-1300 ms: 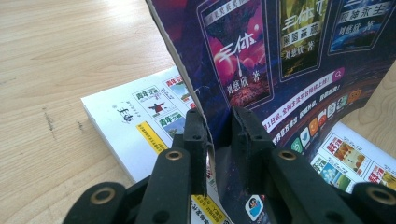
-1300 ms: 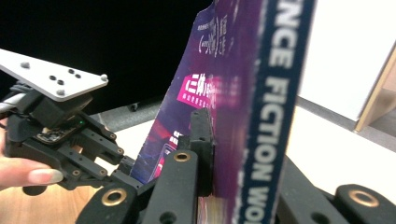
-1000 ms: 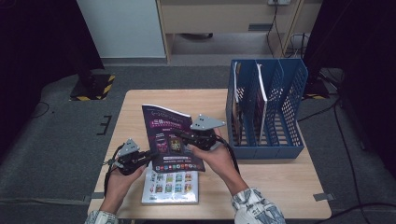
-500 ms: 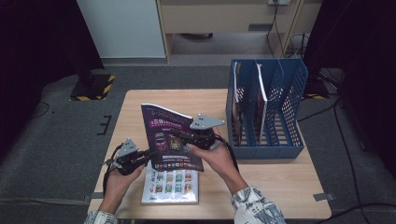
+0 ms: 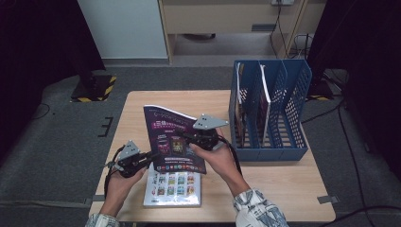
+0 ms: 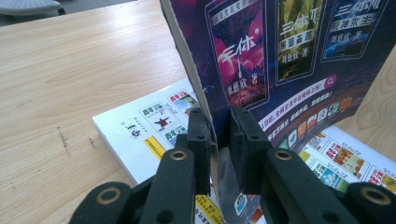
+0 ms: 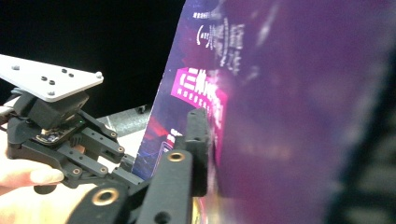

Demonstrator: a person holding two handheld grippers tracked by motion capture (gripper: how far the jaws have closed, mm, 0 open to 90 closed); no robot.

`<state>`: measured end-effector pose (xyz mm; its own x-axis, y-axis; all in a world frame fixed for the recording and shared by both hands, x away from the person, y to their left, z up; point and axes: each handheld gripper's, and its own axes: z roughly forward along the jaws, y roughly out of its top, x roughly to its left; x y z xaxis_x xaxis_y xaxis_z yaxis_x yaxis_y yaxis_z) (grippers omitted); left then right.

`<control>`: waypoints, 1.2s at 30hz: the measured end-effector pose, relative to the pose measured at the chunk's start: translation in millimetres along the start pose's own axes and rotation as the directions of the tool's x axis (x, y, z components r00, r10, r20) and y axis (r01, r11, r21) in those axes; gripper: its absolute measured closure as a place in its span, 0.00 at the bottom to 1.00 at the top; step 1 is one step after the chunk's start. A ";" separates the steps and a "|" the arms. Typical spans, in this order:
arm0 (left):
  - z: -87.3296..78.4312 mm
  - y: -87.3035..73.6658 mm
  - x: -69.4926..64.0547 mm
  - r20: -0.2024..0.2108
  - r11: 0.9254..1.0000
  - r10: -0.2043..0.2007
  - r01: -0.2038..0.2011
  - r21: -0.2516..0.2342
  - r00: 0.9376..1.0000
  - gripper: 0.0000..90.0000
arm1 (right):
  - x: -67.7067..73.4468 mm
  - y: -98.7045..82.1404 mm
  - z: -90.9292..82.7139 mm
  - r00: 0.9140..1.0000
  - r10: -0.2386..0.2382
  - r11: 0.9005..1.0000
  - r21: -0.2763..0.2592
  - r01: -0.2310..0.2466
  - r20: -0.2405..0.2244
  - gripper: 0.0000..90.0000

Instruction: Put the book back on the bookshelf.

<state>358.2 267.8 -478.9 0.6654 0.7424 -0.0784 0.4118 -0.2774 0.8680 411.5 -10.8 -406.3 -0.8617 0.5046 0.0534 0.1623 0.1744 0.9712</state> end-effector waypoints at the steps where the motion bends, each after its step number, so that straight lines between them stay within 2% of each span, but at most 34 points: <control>1: 0.1 -0.2 0.1 -0.001 1.000 -0.001 0.001 -0.001 1.000 0.87 | 0.0 0.2 -0.3 1.000 0.002 1.000 0.000 -0.002 0.001 0.92; 16: 0.4 -0.5 0.5 -0.003 1.000 -0.003 0.003 -0.003 1.000 0.86 | -1.8 1.7 -0.9 0.999 0.041 0.999 0.004 -0.041 -0.011 0.93; 18: 0.0 -0.7 0.8 0.000 1.000 -0.005 0.005 -0.004 1.000 0.86 | -1.7 1.8 -1.1 0.999 0.042 0.999 0.002 -0.042 -0.020 0.93; 29: 0.1 -0.9 0.9 -0.002 1.000 -0.012 0.012 -0.008 1.000 0.86 | -0.1 4.3 -2.6 1.000 0.025 1.000 -0.016 -0.025 -0.004 0.93; 34: 1.8 -2.8 2.3 -0.010 0.999 -0.037 0.036 -0.017 0.999 0.77 | 3.3 5.1 -2.5 1.000 0.007 1.000 -0.019 -0.007 -0.005 0.93; 35: 3.2 -3.7 2.6 -0.023 0.999 -0.041 0.041 -0.018 0.999 0.73 | 3.9 5.5 -2.8 1.000 0.004 1.000 -0.021 -0.004 -0.012 0.93; 36: 3.2 -3.7 2.6 -0.023 0.999 -0.041 0.041 -0.018 0.999 0.62 | 3.9 5.5 -2.8 1.000 0.004 1.000 -0.021 -0.004 -0.012 0.93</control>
<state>360.4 268.8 -483.9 0.6333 0.7671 -0.1028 0.4271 -0.2357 0.8730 407.6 -10.2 -400.1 -0.8668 0.4951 0.0597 0.1554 0.1544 0.9757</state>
